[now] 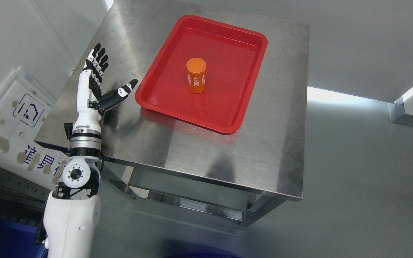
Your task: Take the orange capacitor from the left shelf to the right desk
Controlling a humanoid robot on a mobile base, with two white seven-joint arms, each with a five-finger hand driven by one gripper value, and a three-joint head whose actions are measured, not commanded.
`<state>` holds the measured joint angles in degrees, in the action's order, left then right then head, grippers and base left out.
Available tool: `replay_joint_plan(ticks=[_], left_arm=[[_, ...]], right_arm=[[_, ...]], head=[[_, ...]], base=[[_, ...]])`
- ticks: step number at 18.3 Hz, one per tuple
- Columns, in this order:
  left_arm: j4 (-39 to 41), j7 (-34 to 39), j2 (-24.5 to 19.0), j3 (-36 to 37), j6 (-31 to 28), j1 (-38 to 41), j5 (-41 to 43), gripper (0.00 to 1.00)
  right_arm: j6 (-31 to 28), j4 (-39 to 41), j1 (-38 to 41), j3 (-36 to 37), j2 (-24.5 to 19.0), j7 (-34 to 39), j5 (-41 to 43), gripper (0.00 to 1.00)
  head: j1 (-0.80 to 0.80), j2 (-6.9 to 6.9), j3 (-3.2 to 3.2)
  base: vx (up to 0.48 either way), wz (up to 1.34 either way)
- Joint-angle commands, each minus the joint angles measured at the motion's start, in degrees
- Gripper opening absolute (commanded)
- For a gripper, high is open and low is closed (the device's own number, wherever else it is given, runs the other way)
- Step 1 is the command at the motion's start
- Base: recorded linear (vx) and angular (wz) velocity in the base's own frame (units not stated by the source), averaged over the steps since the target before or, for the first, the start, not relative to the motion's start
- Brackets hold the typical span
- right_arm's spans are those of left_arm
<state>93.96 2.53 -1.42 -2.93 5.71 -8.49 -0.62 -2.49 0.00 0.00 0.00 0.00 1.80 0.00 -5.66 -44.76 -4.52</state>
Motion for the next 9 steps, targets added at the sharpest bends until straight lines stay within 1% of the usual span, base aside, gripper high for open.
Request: replay_joint_plan(ticks=[1, 9], left_arm=[[0.79, -0.07, -1.48, 0.38, -0.43, -0.74, -1.05, 1.0], [0.79, -0.07, -1.22, 0.38, -0.43, -1.18, -1.05, 1.0]], right_arm=[[0.03, 1.93, -0.09, 0.62, 1.0, 0.05, 0.0, 1.0], [0.03, 1.93, -0.09, 0.62, 1.0, 0.05, 0.0, 1.0]], head=[[0.0, 0.0, 0.0], [0.0, 0.0, 0.0]], base=[[0.0, 0.0], [0.0, 0.0]])
